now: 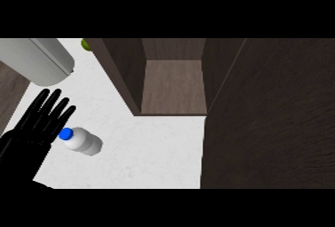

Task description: Pick up the bottled water, place it into the cabinet and close the cabinet

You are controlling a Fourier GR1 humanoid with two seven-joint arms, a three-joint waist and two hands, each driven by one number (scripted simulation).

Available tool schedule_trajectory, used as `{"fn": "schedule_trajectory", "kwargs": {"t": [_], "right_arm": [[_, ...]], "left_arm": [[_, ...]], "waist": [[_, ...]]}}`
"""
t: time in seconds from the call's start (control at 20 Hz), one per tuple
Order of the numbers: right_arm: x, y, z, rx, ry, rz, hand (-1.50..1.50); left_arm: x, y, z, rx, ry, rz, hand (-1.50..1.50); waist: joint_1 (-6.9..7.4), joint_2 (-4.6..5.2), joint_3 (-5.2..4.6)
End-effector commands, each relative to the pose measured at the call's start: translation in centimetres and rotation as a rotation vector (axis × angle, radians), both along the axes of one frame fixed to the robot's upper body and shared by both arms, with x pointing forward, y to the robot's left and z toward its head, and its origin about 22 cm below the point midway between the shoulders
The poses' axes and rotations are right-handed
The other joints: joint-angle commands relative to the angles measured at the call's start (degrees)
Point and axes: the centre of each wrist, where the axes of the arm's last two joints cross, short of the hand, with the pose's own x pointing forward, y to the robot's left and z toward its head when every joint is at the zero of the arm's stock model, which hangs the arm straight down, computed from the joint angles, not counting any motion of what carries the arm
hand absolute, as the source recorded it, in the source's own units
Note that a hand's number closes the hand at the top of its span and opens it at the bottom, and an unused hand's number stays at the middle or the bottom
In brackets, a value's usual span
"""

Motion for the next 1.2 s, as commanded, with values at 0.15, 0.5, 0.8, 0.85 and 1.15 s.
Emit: {"fn": "schedule_trajectory", "kwargs": {"t": [0.15,0.5,0.8,0.85,1.15], "right_arm": [[-2.7,-0.9,-0.2,0.040,0.040,0.028,-1.50],[-2.6,-1.0,-3.2,0.048,0.026,0.039,-1.50],[-3.9,0.0,-1.4,0.037,0.014,0.039,-1.50],[-4.9,-0.5,-2.2,0.023,0.018,0.033,-1.50],[-4.5,-1.4,-2.2,0.032,0.005,0.039,-1.50]], "left_arm": [[-2.4,3.9,1.7,-0.001,0.064,-0.011,-1.50],[-3.8,5.2,-1.4,-0.002,0.050,0.019,-1.50],[-3.0,6.8,-1.1,0.005,0.049,0.027,-1.50],[-5.3,6.9,-0.4,0.000,0.047,0.023,-1.50],[-6.0,7.6,-3.6,0.006,0.033,0.080,-1.50]], "waist": [[0.03,0.02,-0.03],[0.08,0.07,-0.03],[-0.07,0.09,-0.05],[0.02,0.01,-0.04],[0.11,0.06,-0.05]]}}
